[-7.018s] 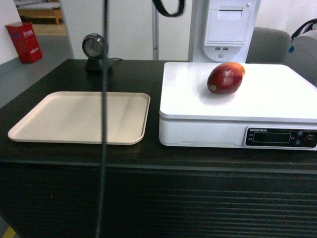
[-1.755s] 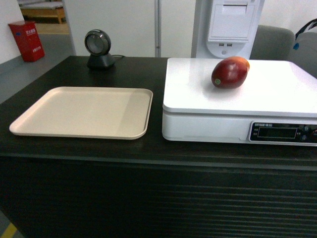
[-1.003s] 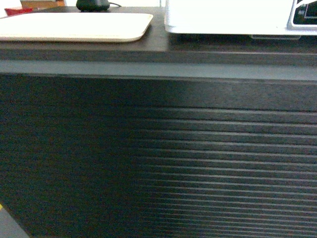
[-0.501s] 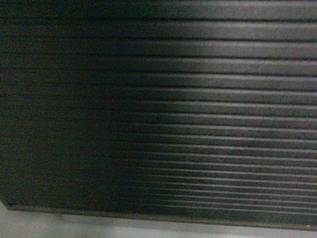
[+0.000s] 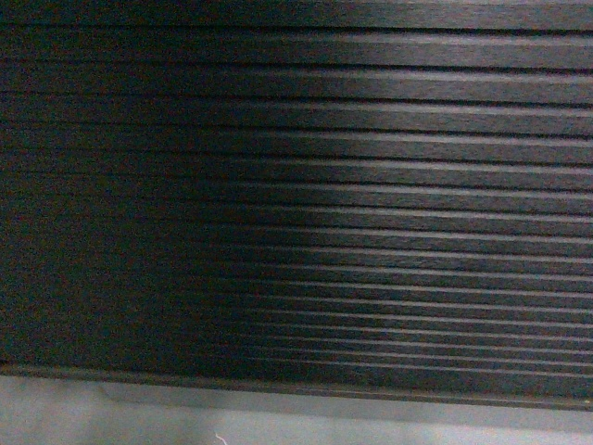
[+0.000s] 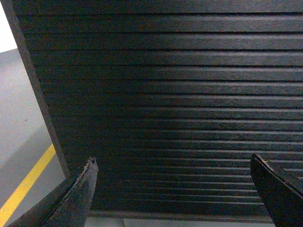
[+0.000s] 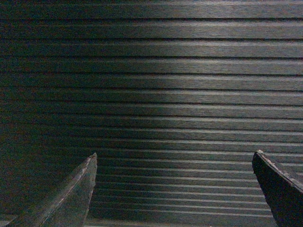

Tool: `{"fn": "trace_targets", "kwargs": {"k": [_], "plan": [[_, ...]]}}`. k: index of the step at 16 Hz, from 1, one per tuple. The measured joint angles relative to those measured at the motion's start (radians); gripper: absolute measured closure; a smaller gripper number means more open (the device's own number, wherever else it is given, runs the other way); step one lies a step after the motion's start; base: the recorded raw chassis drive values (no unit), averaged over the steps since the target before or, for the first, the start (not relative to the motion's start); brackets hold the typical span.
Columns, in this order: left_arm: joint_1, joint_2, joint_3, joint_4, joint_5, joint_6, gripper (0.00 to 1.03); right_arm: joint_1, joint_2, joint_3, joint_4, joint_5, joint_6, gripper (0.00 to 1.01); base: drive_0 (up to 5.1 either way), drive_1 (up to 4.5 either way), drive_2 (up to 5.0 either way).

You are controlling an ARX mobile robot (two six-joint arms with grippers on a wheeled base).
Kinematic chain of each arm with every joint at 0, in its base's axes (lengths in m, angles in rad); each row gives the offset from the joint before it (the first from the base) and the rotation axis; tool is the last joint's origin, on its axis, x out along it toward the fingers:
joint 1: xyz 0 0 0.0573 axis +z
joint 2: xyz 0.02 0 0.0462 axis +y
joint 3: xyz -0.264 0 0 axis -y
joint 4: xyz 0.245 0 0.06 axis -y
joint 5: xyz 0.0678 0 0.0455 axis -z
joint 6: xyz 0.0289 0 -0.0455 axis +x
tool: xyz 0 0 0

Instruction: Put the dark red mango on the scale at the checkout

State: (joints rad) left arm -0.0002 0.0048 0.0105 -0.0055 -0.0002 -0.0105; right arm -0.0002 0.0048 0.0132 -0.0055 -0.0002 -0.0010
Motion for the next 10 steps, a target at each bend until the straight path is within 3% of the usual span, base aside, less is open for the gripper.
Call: {"fn": "trace_targets", "kwargs": {"k": [10], "plan": [[0.0,0.0,0.0,0.0,0.0,0.0,0.05,0.0,0.0,0.0,0.0,0.0,0.0,0.03,0.0,0.0,0.0]]}}
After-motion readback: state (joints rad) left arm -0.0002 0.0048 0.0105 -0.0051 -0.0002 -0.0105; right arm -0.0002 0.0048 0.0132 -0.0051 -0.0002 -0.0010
